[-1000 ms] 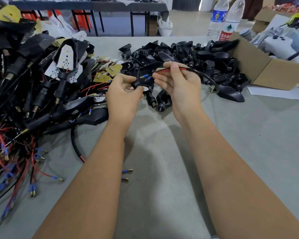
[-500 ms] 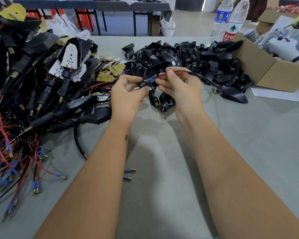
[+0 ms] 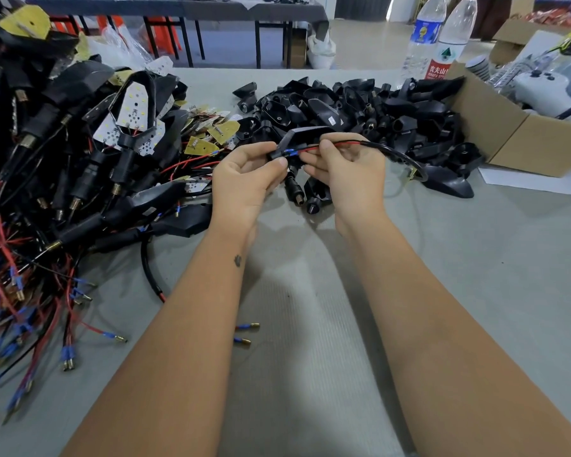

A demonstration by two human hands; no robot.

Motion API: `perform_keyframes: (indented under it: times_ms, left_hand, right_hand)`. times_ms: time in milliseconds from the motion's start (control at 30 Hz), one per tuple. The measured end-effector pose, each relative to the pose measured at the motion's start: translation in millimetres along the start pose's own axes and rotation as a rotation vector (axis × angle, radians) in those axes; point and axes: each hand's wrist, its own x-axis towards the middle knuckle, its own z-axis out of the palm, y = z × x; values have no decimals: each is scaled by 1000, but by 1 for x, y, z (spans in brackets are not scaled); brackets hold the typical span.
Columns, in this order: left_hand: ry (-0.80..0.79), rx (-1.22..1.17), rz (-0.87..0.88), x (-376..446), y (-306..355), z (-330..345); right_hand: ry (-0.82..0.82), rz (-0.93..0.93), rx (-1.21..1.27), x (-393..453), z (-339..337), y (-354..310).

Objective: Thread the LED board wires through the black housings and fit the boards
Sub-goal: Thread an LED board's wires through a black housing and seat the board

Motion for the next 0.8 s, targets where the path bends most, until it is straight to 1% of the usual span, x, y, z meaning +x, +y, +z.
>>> perform_keyframes:
  times_ms: [100, 200, 233, 300, 400, 533, 667, 800]
  left_hand:
    - [-8, 38, -4, -2, -3, 2]
    - [-9, 12, 3, -3, -3, 4]
    - [-2, -7, 5, -3, -2, 4]
    - [8, -54, 1, -3, -1, 6]
    - [9, -138, -37, -5, 1, 12]
    - [-29, -270, -93, -8, 2, 19]
    - [-105, -106, -112, -8, 4, 22]
    - [-108, 43, -50, -10, 0, 24]
  right_hand:
    - [-95, 32, 64, -3, 1, -1]
    - [-114, 52, 115, -5, 1, 0]
    - [-109, 53, 95, -5, 1, 0]
    - [-102, 30, -20, -6, 0, 1]
    - [-138, -8, -177, -8, 0, 5]
    - [-180, -2, -143, -8, 0, 4]
    - [-203, -3, -87, -9, 0, 4]
    - [-165, 49, -58, -7, 1, 4]
